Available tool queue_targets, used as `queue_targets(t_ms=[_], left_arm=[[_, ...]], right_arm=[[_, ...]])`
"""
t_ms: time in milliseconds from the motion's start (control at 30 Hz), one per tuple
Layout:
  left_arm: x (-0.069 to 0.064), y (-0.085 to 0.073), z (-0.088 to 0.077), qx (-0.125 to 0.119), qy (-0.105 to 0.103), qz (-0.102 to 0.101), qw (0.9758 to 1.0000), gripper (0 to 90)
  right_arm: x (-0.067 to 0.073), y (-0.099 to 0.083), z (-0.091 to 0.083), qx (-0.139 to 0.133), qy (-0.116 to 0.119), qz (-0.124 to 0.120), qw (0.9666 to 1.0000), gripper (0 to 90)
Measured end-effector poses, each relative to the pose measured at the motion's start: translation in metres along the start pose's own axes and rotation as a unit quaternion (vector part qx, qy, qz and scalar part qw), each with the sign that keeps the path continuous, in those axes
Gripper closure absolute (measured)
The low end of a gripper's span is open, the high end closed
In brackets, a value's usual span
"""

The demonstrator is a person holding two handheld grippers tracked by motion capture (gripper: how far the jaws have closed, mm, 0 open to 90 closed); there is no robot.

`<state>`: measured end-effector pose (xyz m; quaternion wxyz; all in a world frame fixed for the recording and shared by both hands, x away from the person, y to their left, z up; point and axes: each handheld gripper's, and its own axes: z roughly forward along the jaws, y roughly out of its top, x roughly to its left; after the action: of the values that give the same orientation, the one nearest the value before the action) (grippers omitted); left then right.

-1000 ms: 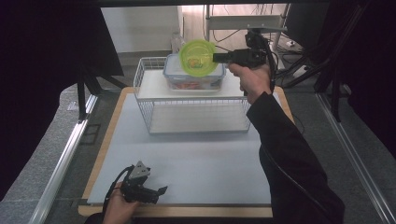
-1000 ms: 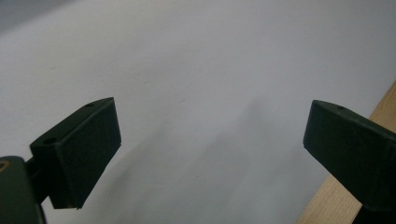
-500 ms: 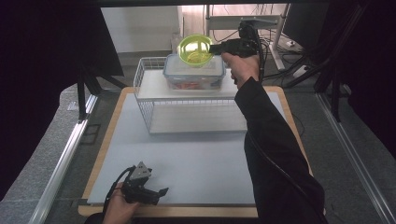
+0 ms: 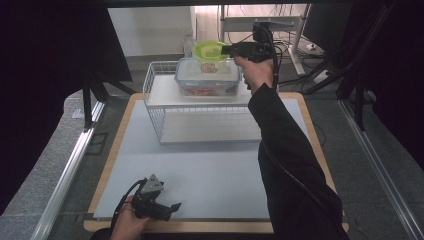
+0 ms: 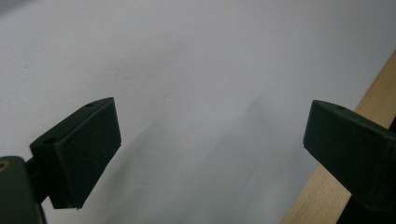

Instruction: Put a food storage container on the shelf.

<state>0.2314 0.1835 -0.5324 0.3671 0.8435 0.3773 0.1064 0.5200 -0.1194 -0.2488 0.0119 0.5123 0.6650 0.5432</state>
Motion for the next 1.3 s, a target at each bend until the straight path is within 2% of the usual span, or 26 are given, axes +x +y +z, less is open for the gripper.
queue_targets(t_ms=[33,67,100,133,167,300,333,367,400,433,533,600,700,733,767,800,867,900,1000,1067,1100,1133,1167,1200,1233,1300], left_arm=[[0.0,0.0,0.0,0.0,0.0,0.0,1.0,3.9],[0.0,0.0,0.0,0.001,0.0,0.0,1.0,3.9],[0.0,0.0,0.0,0.001,0.0,0.0,1.0,3.9],[0.0,0.0,0.0,0.001,-0.001,0.0,1.0,3.9],[0.0,0.0,0.0,0.001,-0.001,0.0,1.0,3.9],[0.0,0.0,0.0,0.002,0.0,0.002,1.0,3.8],[0.0,0.0,0.0,0.001,0.001,0.002,1.0,3.8],[0.0,0.0,0.0,0.001,0.001,0.002,1.0,3.8],[0.0,0.0,-0.001,-0.003,0.003,0.001,1.0,3.9],[0.0,0.0,-0.001,-0.003,0.003,0.001,1.0,3.9],[0.001,0.0,-0.002,-0.009,0.002,-0.005,0.9999,3.9],[0.001,0.0,-0.001,-0.009,0.002,-0.005,0.9999,3.9],[0.001,0.001,-0.002,-0.009,0.004,-0.005,0.9999,3.9],[0.001,0.0,-0.002,-0.01,0.003,-0.005,0.9999,3.8],[0.001,0.0,-0.002,-0.01,0.003,-0.006,0.9999,3.9],[0.001,0.0,-0.002,-0.012,0.004,-0.007,0.9999,3.9],[0.002,0.001,-0.003,-0.017,0.002,-0.011,0.9998,3.9],[0.002,0.001,-0.003,-0.017,0.002,-0.011,0.9998,3.9],[0.002,0.0,-0.003,-0.02,0.002,-0.014,0.9997,3.9],[0.002,0.001,-0.003,-0.022,0.002,-0.014,0.9997,3.9],[0.002,0.001,-0.003,-0.022,0.002,-0.014,0.9997,3.9],[0.002,0.0,-0.003,-0.022,0.002,-0.014,0.9997,3.9],[0.002,0.0,-0.003,-0.022,0.002,-0.014,0.9997,3.9],[0.002,0.0,-0.003,-0.021,0.002,-0.015,0.9997,3.9],[0.002,0.0,-0.003,-0.021,0.002,-0.015,0.9997,3.9],[0.002,0.0,-0.003,-0.02,0.002,-0.015,0.9997,3.9]], right_arm=[[0.0,0.0,0.0,0.0,0.0,0.0,1.0,51.7],[0.001,0.0,-0.001,-0.002,-0.004,-0.008,1.0,44.2],[0.001,0.0,-0.002,-0.003,0.0,-0.012,0.9999,44.2],[0.001,0.0,-0.003,-0.004,0.001,-0.018,0.9998,37.0],[0.001,0.0,-0.003,-0.004,0.001,-0.018,0.9998,37.0],[0.001,-0.004,-0.011,-0.005,0.002,-0.055,0.9985,26.7],[0.001,-0.009,-0.014,-0.002,0.005,-0.073,0.9973,22.8],[0.001,-0.009,-0.014,-0.002,0.005,-0.073,0.9973,22.8],[0.0,-0.016,-0.018,-0.002,0.011,-0.089,0.996,20.3],[0.0,-0.016,-0.018,-0.002,0.011,-0.089,0.996,20.3],[0.001,-0.029,-0.028,-0.009,0.015,-0.115,0.9932,17.7],[0.002,-0.033,-0.031,-0.012,0.016,-0.121,0.9925,17.2],[0.003,-0.047,-0.04,-0.015,0.02,-0.15,0.9884,15.9],[0.002,-0.056,-0.045,-0.016,0.021,-0.167,0.9856,15.0],[0.002,-0.061,-0.048,-0.016,0.022,-0.174,0.9843,14.2],[0.002,-0.061,-0.048,-0.016,0.022,-0.174,0.9843,14.2],[-0.001,-0.075,-0.055,-0.019,0.023,-0.192,0.981,12.4],[-0.001,-0.075,-0.055,-0.019,0.023,-0.192,0.981,12.4],[-0.003,-0.091,-0.061,-0.021,0.021,-0.213,0.9767,10.4],[-0.007,-0.109,-0.066,-0.016,0.021,-0.229,0.9731,8.5],[-0.007,-0.109,-0.066,-0.016,0.021,-0.229,0.9731,8.5],[-0.009,-0.121,-0.069,-0.016,0.022,-0.241,0.9703,7.2],[-0.009,-0.121,-0.069,-0.016,0.022,-0.241,0.9703,7.2],[-0.012,-0.135,-0.07,-0.011,0.023,-0.25,0.9679,5.7],[-0.012,-0.135,-0.07,-0.011,0.023,-0.25,0.9679,5.7],[-0.017,-0.151,-0.071,-0.003,0.023,-0.258,0.9658,4.1]])
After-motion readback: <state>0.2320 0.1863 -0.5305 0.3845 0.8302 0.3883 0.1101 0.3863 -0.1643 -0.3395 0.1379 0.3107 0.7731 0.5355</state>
